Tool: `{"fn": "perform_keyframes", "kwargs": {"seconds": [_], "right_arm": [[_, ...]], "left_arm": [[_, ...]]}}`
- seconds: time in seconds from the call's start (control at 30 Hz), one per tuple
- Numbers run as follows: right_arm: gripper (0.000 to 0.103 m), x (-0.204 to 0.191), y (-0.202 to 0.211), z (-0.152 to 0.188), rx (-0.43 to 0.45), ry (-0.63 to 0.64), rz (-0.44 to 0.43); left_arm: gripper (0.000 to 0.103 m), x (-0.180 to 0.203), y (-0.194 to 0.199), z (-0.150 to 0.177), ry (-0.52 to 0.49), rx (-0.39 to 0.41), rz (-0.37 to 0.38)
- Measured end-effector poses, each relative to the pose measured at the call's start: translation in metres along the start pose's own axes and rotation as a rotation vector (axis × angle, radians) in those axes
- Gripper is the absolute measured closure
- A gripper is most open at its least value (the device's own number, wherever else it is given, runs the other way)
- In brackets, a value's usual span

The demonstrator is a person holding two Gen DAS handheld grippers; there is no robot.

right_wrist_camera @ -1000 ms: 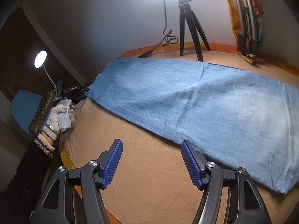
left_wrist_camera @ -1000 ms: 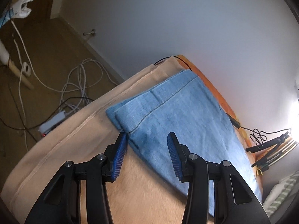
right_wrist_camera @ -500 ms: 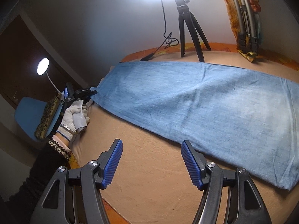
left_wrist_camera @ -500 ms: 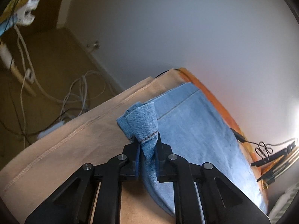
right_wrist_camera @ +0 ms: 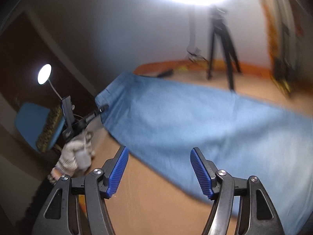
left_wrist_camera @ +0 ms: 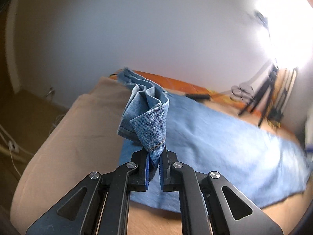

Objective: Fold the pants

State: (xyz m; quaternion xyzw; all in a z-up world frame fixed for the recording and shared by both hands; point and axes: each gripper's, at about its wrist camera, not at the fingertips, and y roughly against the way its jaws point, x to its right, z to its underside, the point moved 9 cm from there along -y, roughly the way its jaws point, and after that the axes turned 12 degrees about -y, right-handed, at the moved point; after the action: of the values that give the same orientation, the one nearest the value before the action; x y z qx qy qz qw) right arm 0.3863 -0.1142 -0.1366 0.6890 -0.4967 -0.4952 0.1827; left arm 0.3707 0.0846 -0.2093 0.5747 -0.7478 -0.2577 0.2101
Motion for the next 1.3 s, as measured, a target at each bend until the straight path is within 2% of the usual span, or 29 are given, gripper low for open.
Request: {"fn": "perform_keyframes", "kwargs": {"seconds": [0.17,0.27,0.33,0.4,0.57,0.63,0.7,0.77,0.9,1.03,1.17,1.3], "right_arm": [[0.032,-0.041,-0.058,-0.053,-0.017,0.033,-0.053],[0.027,-0.062,-0.104,-0.079,-0.061,0.015,-0.091],[0.027,-0.075,-0.136,-0.091,-0.101,0.002,-0.082],[0.027,-0.094,-0.166,-0.100,-0.141,0.056,-0.061],[0.027,-0.134,-0.206,-0.117,-0.190,0.185,-0.029],[0.027,-0.150,-0.221,-0.114,-0.230,0.231,-0.022],[0.027,-0.156,-0.236,-0.106,-0.264,0.283,0.048],[0.027,-0.154,-0.244,-0.099,-0.267,0.314,0.130],[0.028,-0.131,-0.241,-0.094,-0.258,0.283,0.216],[0.028,-0.107,-0.233,-0.088,-0.281,0.222,0.205],[0.026,-0.107,-0.240,-0.084,-0.290,0.258,0.245],[0.031,-0.101,-0.237,-0.080,-0.275,0.312,0.313]], "left_arm": [[0.097,0.028,-0.008,0.007,-0.121,-0.030,-0.004],[0.097,0.042,-0.009,0.006,-0.186,-0.030,-0.026],[0.097,0.048,-0.009,0.008,-0.240,-0.039,-0.045],[0.097,0.061,-0.006,0.014,-0.320,-0.049,-0.065],[0.097,0.095,0.003,0.028,-0.548,-0.057,-0.113],[0.097,0.103,0.002,0.034,-0.596,-0.066,-0.115],[0.097,0.105,0.004,0.034,-0.607,-0.061,-0.111],[0.097,0.106,0.003,0.035,-0.606,-0.064,-0.103],[0.097,0.109,0.008,0.038,-0.630,-0.058,-0.103],[0.097,0.124,0.008,0.045,-0.704,-0.057,-0.117],[0.097,0.142,0.003,0.054,-0.813,-0.067,-0.150],[0.097,0.142,0.004,0.054,-0.803,-0.073,-0.145]]}}
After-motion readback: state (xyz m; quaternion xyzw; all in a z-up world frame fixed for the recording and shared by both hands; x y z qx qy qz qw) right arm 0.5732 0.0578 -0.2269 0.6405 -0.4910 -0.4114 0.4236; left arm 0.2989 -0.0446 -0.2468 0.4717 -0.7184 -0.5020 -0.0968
